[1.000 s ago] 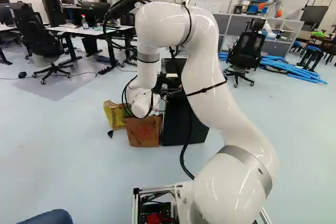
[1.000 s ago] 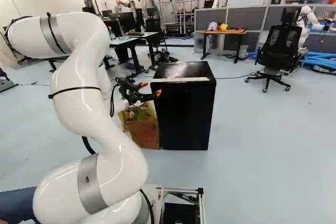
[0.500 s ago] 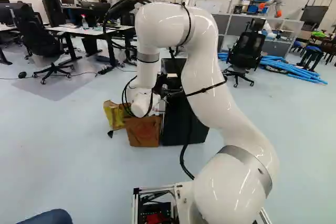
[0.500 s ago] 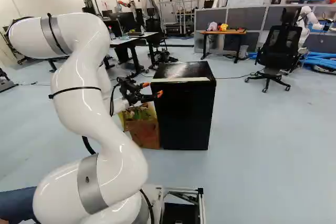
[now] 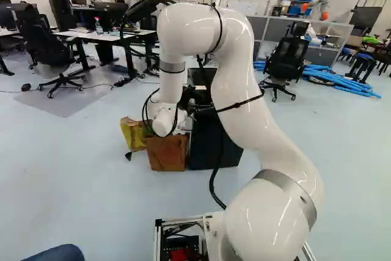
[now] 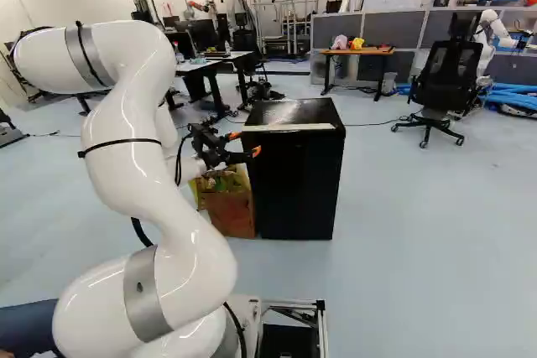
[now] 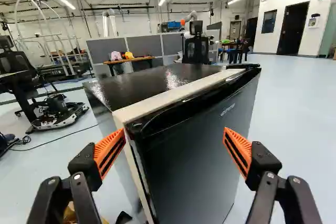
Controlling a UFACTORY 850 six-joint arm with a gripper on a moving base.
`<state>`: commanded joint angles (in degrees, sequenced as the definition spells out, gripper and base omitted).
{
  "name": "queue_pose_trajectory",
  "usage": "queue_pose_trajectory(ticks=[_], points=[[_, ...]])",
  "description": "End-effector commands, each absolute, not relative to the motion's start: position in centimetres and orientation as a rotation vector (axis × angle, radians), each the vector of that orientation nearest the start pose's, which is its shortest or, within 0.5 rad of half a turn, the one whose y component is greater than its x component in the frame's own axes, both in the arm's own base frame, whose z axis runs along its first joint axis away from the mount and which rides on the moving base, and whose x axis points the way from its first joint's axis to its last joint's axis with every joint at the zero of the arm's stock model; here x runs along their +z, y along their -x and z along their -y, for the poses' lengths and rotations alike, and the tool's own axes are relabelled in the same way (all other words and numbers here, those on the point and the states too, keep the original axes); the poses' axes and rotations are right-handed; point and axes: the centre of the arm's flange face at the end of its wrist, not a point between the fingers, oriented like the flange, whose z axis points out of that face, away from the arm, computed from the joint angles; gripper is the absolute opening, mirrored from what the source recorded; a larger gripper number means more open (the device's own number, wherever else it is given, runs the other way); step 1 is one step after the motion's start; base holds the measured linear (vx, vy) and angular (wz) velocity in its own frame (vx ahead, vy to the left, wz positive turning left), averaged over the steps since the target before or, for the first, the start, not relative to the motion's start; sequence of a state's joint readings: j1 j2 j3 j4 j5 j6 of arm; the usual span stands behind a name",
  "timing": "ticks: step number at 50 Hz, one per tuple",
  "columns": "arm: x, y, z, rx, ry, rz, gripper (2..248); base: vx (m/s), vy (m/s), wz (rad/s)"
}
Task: Grab a drink from the fridge
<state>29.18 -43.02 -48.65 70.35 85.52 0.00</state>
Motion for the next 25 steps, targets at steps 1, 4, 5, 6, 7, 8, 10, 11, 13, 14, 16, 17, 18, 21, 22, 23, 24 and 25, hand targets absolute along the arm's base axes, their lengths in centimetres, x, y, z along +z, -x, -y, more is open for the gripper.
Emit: queue_pose_trajectory(ticks=[1, 4, 5, 6, 7, 8, 10, 11, 13, 14, 16, 17, 18, 21, 22, 23, 24, 25], points=[[23.59, -46.71, -16.4, -2.401, 2.426, -1.034, 247, 0.0, 0.0, 0.0], [23.59, -46.71, -16.4, -2.401, 2.426, -1.034, 247, 0.0, 0.0, 0.0], [23.59, -46.71, -16.4, -2.401, 2.426, -1.034, 247, 0.0, 0.0, 0.0], [23.59, -46.71, -16.4, -2.401, 2.426, -1.034, 247, 0.0, 0.0, 0.0], [23.59, -46.71, -16.4, -2.401, 2.426, -1.034, 247, 0.0, 0.0, 0.0], [23.59, -46.71, -16.4, -2.401, 2.426, -1.034, 247, 0.0, 0.0, 0.0], [23.59, -46.71, -16.4, -2.401, 2.426, -1.034, 247, 0.0, 0.0, 0.0], [23.59, -46.71, -16.4, -2.401, 2.426, -1.034, 247, 0.0, 0.0, 0.0], [23.59, -46.71, -16.4, -2.401, 2.426, -1.034, 247, 0.0, 0.0, 0.0], [23.59, -46.71, -16.4, -2.401, 2.426, -1.034, 247, 0.0, 0.0, 0.0], [23.59, -46.71, -16.4, -2.401, 2.426, -1.034, 247, 0.0, 0.0, 0.0], [23.59, -46.71, -16.4, -2.401, 2.426, -1.034, 247, 0.0, 0.0, 0.0], [23.59, -46.71, -16.4, -2.401, 2.426, -1.034, 247, 0.0, 0.0, 0.0], [23.59, -46.71, -16.4, -2.401, 2.426, -1.034, 247, 0.0, 0.0, 0.0], [23.59, -46.71, -16.4, -2.401, 2.426, -1.034, 247, 0.0, 0.0, 0.0], [23.59, -46.71, -16.4, -2.401, 2.426, -1.034, 247, 0.0, 0.0, 0.0], [23.59, -46.71, -16.4, -2.401, 2.426, -1.034, 247, 0.0, 0.0, 0.0], [23.59, -46.71, -16.4, -2.401, 2.426, -1.034, 247, 0.0, 0.0, 0.0]])
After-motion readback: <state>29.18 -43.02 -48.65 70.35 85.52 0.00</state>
